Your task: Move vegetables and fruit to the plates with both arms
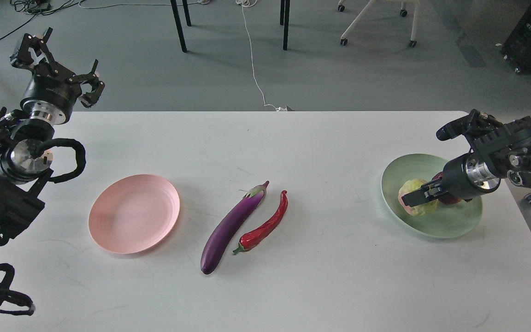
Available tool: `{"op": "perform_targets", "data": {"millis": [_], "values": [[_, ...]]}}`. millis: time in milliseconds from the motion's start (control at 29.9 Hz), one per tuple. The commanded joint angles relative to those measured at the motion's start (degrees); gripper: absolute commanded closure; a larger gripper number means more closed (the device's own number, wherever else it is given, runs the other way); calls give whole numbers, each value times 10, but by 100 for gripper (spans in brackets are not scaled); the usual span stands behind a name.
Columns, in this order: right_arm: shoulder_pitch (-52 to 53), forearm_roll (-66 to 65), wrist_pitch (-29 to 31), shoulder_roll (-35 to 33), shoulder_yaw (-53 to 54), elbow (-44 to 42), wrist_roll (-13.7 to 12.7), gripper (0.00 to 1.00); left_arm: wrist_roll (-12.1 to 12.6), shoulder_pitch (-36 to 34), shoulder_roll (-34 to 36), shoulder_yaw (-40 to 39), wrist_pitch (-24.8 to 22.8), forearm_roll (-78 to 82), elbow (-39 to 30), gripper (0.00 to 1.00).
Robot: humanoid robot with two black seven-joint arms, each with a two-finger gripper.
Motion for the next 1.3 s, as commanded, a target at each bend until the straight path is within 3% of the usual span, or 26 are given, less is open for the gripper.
{"op": "perform_targets", "data": {"millis": [0, 201, 334, 435, 602, 802, 1036, 1103, 1270], "values": [[-3, 4, -1, -1, 7, 0, -1, 2, 0, -1, 0, 1, 2, 1, 0, 2], [7, 8, 3, -22, 57, -3, -1, 2, 17, -11, 4, 32, -6, 9, -1, 2], [-7, 23, 3, -70, 221, -50, -4, 2, 18, -51, 29, 90, -37, 57, -18, 2], [-61, 56, 3, -85, 342, -90, -3, 2, 19, -90, 42, 104, -31, 138, -66, 2], [-156, 96, 3, -75, 548, -169, -3, 2, 23, -170, 41, 176, -1, 319, -156, 2], [-272, 168, -3, -47, 752, -200, -1, 1, 21, -199, 29, 288, 6, 505, -182, 5], [-369, 313, -3, -29, 863, -229, 2, 1, 23, -193, 50, 386, 55, 764, -302, 6], [-391, 394, -1, -14, 881, -244, 1, 1, 23, -190, 58, 416, 94, 853, -332, 16], [-428, 565, 35, -11, 892, -275, -8, 1, 23, -187, 49, 482, 120, 1034, -348, 19]]}}
